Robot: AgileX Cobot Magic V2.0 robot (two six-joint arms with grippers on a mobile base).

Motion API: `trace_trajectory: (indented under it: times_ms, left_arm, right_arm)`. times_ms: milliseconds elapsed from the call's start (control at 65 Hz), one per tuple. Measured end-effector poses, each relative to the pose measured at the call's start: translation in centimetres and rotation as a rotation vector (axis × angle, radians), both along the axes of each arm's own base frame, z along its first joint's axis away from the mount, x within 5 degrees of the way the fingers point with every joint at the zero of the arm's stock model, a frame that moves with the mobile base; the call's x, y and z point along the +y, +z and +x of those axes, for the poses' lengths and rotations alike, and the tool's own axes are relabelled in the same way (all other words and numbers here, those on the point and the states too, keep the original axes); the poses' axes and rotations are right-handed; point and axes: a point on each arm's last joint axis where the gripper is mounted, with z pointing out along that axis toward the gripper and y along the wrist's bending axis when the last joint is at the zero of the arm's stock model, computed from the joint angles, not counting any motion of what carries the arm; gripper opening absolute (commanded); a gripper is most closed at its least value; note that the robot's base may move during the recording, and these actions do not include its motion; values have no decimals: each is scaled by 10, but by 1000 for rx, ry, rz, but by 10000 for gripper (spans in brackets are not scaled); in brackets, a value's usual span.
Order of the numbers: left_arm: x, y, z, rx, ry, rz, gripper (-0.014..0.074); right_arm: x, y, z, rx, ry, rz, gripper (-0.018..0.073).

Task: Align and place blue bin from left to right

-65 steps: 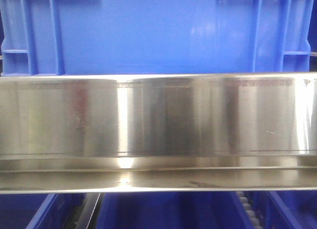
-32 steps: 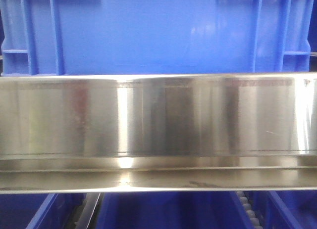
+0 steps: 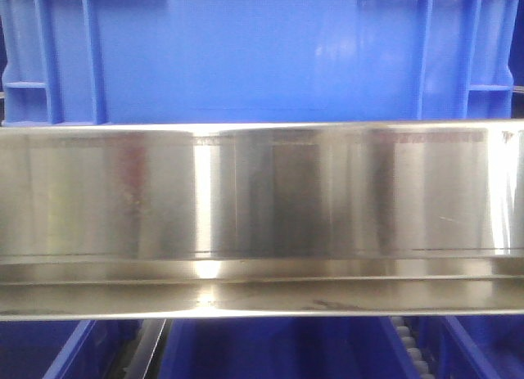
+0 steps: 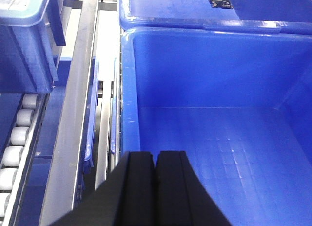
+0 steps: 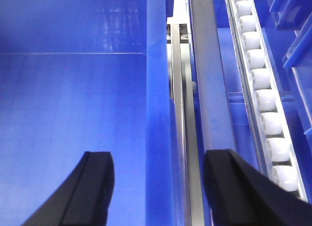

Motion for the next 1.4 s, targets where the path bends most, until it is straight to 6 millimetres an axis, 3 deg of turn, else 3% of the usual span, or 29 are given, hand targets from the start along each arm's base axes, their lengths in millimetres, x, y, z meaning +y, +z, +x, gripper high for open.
trace_trajectory:
  times_ms: [308, 847, 955, 1155, 1401]
  left_arm:
    - [0, 0, 0, 6, 2, 2, -111]
    - [0, -2, -1, 24, 0, -7, -107]
    - [-1, -3, -2, 36, -4, -16, 4]
    - [-2, -6, -2, 62, 0, -15, 315]
    - [-8, -25, 13, 111, 1, 2, 340]
  right_arm:
    - [8, -27, 14, 81, -4, -46, 307]
    - [9, -28, 14, 84, -5, -48, 307]
    - [9, -28, 14, 84, -5, -48, 307]
    - [9, -28, 14, 84, -5, -48, 307]
    - [9, -28, 14, 84, -5, -48, 307]
